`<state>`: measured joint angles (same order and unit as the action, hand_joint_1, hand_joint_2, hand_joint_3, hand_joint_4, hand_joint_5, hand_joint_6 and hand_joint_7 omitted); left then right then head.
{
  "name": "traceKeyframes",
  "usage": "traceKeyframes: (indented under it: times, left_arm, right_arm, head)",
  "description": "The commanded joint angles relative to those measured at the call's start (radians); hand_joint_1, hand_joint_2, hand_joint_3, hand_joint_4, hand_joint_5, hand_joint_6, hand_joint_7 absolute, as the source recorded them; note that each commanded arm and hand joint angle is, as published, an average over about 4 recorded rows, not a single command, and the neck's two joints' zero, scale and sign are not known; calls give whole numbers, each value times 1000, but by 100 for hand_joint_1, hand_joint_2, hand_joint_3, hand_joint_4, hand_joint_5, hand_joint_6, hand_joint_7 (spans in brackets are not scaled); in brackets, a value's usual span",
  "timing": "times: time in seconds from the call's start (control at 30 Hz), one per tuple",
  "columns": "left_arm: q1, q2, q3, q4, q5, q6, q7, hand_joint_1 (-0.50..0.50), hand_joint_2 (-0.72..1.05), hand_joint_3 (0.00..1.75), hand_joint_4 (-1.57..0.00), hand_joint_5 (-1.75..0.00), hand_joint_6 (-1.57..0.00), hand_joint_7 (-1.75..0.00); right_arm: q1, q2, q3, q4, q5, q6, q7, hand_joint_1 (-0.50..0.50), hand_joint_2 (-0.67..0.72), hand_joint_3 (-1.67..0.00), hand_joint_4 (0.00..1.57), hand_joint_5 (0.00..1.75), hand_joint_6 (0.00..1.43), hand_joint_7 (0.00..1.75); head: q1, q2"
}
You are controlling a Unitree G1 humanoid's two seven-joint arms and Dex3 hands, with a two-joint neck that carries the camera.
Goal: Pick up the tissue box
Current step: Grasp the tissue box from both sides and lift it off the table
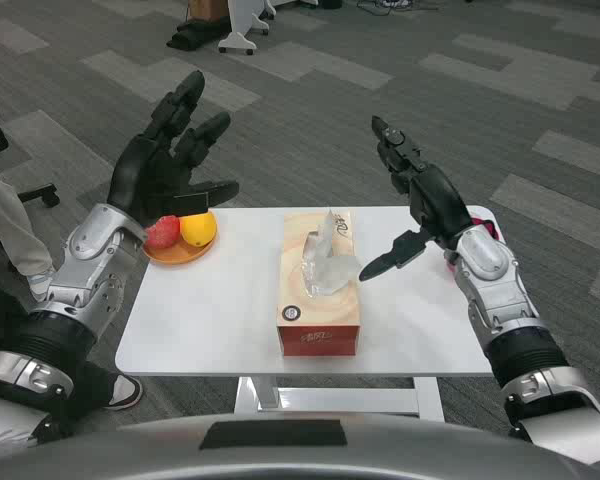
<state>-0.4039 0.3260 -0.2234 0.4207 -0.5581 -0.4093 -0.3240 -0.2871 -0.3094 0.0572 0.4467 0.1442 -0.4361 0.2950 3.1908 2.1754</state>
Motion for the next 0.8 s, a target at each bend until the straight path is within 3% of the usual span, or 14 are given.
traceKeyframes:
  times: [0.03,0.8]
  left_arm:
    - [-26,-19,-211,89,-467,-181,66,50,-64,9,0,-133,0,-28]
    - [-26,-19,-221,101,-467,-181,69,50,-64,4,0,-133,0,-28]
  right_arm:
    - [0,-17,-3,3,18,-10,-2,-15,15,-16,0,10,0,0]
    - [0,-20,-5,6,18,-10,-2,-16,15,-16,0,10,0,0]
  head:
    - [5,25]
    - [3,14]
